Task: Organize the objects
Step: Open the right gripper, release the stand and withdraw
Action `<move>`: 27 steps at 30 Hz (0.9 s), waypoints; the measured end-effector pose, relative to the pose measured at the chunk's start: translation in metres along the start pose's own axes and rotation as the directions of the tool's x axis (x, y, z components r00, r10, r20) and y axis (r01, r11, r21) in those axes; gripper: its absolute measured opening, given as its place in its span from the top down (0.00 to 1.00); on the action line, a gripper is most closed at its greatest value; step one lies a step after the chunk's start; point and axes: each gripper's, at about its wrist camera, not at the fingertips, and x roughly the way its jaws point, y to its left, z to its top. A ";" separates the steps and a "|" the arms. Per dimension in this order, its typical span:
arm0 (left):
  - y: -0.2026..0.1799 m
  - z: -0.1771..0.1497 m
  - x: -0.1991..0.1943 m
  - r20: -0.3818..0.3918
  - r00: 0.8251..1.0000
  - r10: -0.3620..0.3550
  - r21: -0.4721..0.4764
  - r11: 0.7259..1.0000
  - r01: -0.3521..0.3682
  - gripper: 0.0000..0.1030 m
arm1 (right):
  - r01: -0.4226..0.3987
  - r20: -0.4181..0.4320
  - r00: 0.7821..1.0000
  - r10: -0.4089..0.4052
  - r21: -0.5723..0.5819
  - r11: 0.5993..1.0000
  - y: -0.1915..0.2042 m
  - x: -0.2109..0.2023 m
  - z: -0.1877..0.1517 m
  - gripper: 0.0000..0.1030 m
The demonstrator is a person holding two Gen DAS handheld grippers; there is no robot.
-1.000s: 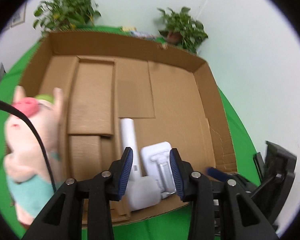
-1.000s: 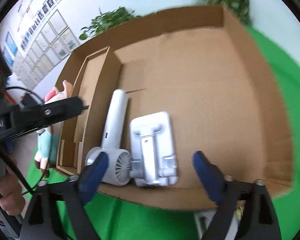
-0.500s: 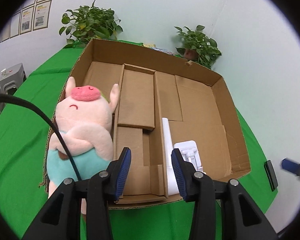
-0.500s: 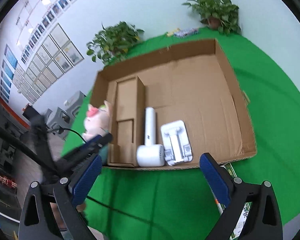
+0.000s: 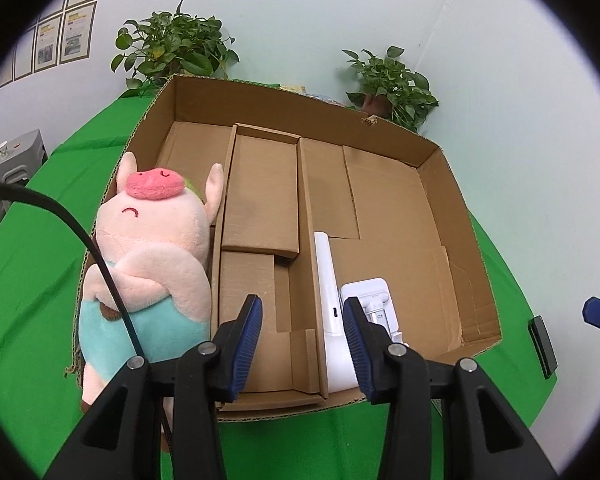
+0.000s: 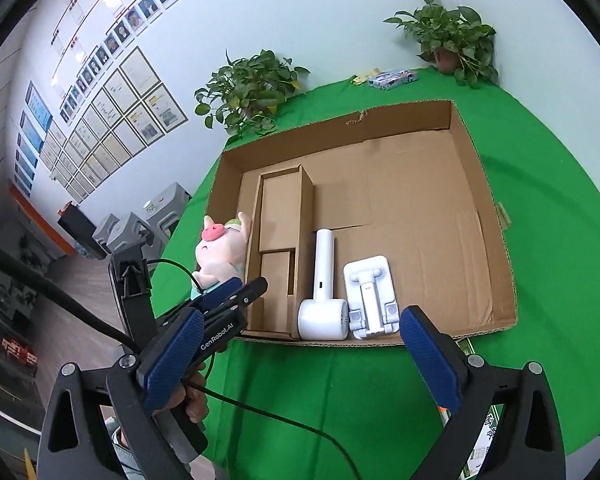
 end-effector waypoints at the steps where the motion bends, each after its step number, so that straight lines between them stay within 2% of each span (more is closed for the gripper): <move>1: 0.000 0.000 0.000 -0.001 1.000 -0.001 -0.001 1.000 0.001 0.60 | 0.001 0.004 1.000 -0.001 -0.003 1.000 -0.001 -0.001 0.001 0.04; 20: -0.009 -0.003 0.000 0.000 1.000 -0.006 0.024 1.000 0.006 0.60 | 0.026 0.011 1.000 -0.025 -0.026 0.999 0.002 -0.004 0.000 0.04; 27: -0.005 -0.004 -0.003 0.009 1.000 -0.002 0.023 1.000 0.001 0.60 | -0.027 0.020 0.999 0.028 -0.038 0.999 -0.006 -0.005 -0.010 0.03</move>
